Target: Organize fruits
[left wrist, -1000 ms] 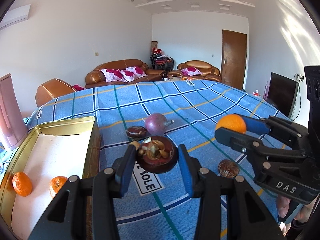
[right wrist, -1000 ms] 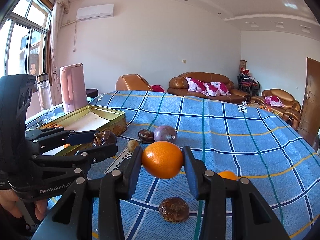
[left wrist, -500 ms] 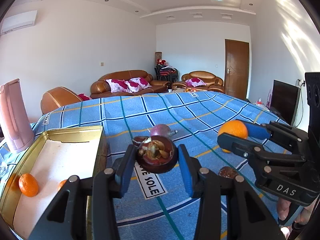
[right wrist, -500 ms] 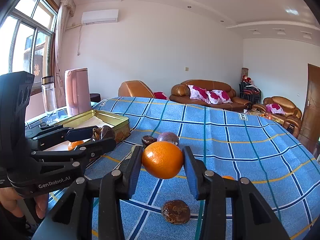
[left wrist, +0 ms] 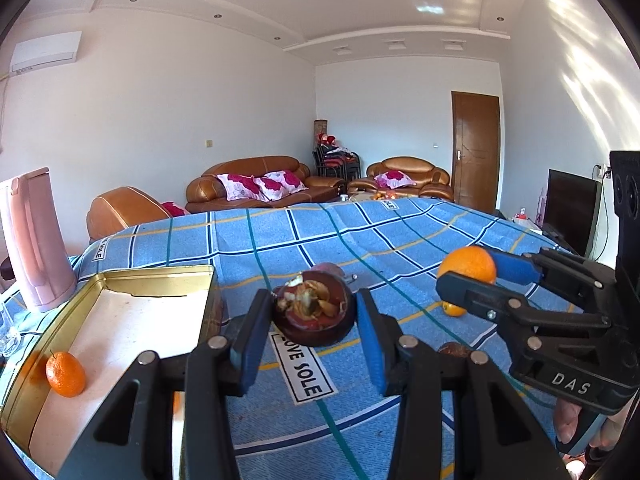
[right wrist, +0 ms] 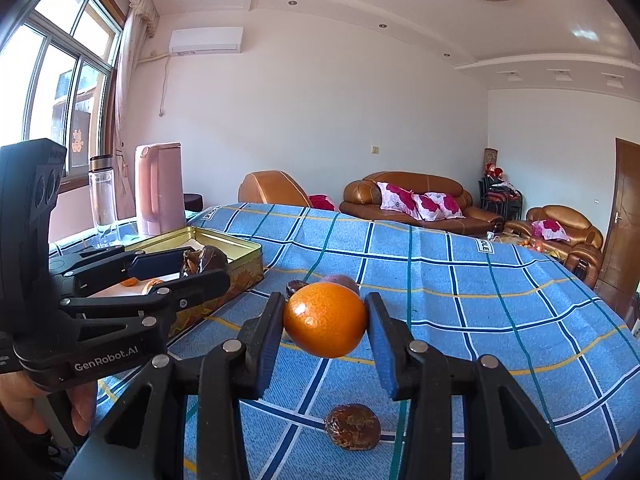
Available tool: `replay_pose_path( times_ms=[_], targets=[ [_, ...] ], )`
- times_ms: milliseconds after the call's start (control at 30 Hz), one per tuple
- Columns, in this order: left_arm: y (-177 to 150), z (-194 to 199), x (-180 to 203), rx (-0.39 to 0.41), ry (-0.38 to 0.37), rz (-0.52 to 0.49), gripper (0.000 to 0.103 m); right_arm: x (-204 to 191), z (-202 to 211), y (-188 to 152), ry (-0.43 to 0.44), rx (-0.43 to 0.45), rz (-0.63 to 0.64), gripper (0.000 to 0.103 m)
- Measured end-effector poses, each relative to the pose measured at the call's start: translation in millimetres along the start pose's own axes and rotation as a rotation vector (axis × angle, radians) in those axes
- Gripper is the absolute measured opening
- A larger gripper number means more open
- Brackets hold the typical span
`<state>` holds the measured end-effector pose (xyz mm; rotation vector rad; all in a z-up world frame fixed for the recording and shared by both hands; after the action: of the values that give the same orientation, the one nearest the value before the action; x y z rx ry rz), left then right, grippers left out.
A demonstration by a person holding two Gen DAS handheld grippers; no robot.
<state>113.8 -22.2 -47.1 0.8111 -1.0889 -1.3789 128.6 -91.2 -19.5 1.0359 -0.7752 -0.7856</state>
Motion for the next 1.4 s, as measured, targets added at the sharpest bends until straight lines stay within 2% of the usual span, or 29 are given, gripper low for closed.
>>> replay_pose_path(
  times_ms=[700, 1400],
  targets=[
    [6.2, 22.4, 4.4, 0.119, 0.035, -0.035, 0.044, -3.1, 16.8, 3.9, -0.030, 0.081, 0.033, 0.043],
    [6.9, 34.5, 9.9, 0.180, 0.062, -0.049, 0.044, -9.6, 27.0, 4.3, -0.048, 0.126, 0.059, 0.043]
  ],
)
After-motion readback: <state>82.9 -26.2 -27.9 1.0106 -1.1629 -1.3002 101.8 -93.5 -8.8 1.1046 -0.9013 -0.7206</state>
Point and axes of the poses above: each gripper's, at about its wrist camera, not at the fingertips, and z roughly against the way its jaws point, x to its right, y to its top, the point moved 6 cm from there along -z, roughly the way its jaws point, and after that the axes turned 8 degrees about z, right-handed, at the moved point
